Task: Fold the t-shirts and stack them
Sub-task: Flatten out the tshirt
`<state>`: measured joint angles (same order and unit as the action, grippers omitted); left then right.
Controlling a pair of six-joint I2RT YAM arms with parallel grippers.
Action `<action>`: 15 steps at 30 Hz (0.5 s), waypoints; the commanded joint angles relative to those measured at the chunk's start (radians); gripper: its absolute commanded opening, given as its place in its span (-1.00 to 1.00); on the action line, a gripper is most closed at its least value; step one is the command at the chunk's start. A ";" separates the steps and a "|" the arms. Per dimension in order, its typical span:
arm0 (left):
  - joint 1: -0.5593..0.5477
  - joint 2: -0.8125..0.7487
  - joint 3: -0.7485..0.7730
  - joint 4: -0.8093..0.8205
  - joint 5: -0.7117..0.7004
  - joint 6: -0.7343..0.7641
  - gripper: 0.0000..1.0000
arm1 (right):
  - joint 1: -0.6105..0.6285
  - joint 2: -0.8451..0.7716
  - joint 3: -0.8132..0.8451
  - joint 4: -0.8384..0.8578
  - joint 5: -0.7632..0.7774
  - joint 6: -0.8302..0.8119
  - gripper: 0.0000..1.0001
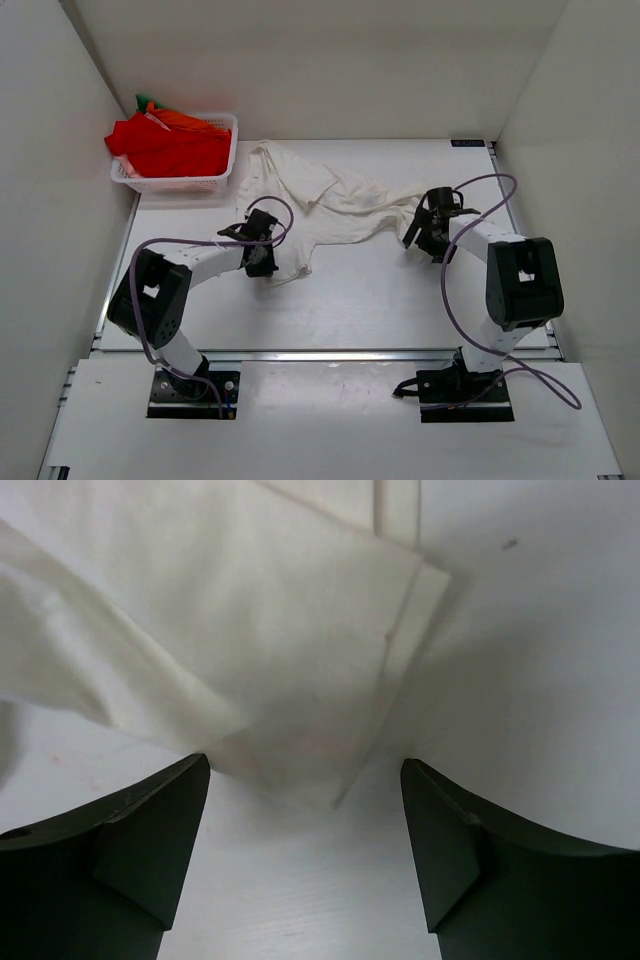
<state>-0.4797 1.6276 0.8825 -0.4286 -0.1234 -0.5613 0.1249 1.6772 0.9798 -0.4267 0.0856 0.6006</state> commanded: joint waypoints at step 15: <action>0.076 -0.153 0.038 -0.171 0.027 0.041 -1.00 | 0.081 0.089 0.066 -0.185 0.013 -0.099 -0.99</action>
<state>-0.4129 1.5478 0.8787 -0.5568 -0.1226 -0.5354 0.1833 1.7741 1.0824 -0.4618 0.1360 0.5449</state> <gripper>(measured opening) 0.034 0.033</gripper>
